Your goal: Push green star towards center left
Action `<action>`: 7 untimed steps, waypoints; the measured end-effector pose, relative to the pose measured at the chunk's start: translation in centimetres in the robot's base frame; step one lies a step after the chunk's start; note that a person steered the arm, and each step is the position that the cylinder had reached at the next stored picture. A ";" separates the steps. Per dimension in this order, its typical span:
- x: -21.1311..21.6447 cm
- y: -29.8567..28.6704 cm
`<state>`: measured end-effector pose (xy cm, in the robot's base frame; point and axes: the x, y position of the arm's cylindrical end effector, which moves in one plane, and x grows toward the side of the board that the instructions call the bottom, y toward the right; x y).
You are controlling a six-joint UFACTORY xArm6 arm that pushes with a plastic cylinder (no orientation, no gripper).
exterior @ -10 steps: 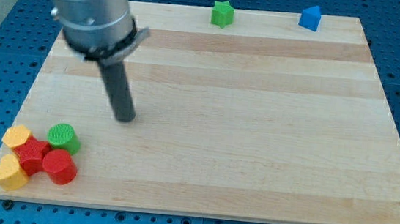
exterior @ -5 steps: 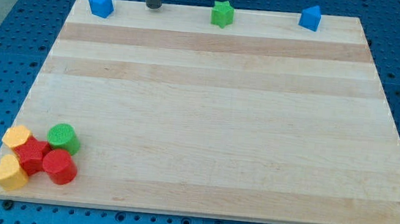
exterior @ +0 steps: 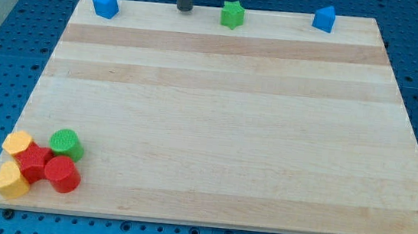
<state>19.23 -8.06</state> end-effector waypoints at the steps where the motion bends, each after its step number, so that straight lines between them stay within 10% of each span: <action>1: 0.0 4.3; 4: 0.0 17.1; 7: 7.1 9.3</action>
<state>26.36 1.25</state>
